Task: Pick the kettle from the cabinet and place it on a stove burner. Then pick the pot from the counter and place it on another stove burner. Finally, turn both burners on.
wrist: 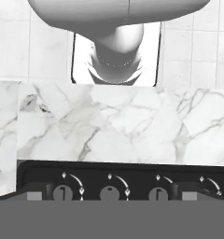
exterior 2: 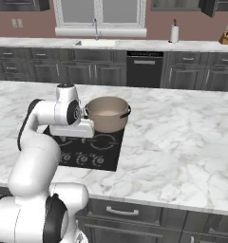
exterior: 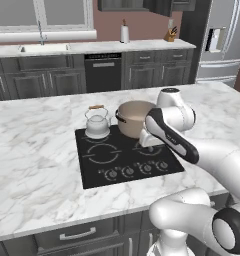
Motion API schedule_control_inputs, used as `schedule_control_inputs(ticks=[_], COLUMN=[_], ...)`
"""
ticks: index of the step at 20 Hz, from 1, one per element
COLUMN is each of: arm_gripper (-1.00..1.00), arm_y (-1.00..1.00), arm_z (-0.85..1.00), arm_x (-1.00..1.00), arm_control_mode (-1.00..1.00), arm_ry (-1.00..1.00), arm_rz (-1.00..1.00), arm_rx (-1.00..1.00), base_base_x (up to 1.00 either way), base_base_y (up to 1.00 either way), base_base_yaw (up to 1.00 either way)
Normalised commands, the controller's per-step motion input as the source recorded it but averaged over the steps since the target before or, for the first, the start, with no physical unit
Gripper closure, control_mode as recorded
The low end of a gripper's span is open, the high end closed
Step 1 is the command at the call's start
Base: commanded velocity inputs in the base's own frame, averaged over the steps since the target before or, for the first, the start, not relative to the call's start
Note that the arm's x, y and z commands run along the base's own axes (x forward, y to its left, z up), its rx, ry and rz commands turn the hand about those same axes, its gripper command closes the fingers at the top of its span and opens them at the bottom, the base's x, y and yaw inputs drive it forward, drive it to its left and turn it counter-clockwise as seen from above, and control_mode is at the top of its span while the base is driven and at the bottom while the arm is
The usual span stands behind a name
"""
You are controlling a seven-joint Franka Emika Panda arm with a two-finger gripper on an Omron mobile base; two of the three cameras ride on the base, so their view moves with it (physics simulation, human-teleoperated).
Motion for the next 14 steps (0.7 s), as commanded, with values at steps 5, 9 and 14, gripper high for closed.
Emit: schedule_control_inputs(ticks=[5, 9, 14], arm_gripper=[-1.00, -1.00, -1.00], arm_y=[0.00, 0.00, 0.01], arm_z=[-0.39, -0.32, -0.26], arm_x=[0.16, 0.20, 0.15], arm_control_mode=[-1.00, -1.00, -1.00], arm_ry=[0.01, 0.03, 0.03], arm_rz=[-0.11, -0.10, -0.08], arm_rx=[0.00, 0.00, 0.00], base_base_x=[0.00, 0.00, 0.00], base_base_y=[0.00, 0.00, 0.00], base_base_yaw=[0.00, 0.00, 0.00])
